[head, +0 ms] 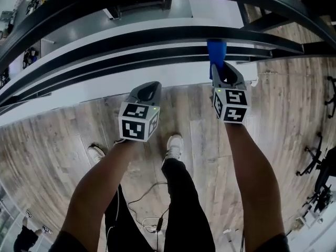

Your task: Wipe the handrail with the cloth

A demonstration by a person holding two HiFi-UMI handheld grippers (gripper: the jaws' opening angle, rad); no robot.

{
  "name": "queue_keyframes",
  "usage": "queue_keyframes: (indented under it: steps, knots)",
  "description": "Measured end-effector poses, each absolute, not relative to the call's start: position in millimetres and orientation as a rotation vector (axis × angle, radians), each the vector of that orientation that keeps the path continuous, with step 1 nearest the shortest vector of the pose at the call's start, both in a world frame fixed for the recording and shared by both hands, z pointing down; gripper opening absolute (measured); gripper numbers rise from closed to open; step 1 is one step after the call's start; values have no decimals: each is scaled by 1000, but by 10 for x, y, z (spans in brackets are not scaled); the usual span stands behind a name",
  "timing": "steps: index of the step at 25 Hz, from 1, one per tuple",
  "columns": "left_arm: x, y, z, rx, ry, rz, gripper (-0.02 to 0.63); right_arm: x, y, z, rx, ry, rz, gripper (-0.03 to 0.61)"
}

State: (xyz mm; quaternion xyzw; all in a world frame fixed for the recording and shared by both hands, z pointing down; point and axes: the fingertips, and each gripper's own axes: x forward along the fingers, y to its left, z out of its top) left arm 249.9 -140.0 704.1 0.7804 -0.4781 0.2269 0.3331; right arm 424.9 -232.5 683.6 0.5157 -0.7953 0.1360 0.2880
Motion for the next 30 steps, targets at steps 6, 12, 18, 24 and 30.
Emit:
queue_keyframes:
  steps: [6,12,18,24,30]
  knots:
    - [1432,-679,7242,1995,-1269,626,3,2729,-1561,7001,1120,-2210,265,101]
    - [-188,-68,7501,1843,-1388,590,3,947,-793,7537,930,-2245,364,101]
    - [-1997,525,7654,1716,-1529,610,3,-817,-432,7871,786,-2297,475,101]
    - [-3652,918,7736,1548,-1689,562,3,-2304,-253,8110,689,-2318,455,101]
    - [-4751,1062,7905,1441,-1703,460,3,-3432,-199,8297,675,-2344,470,101]
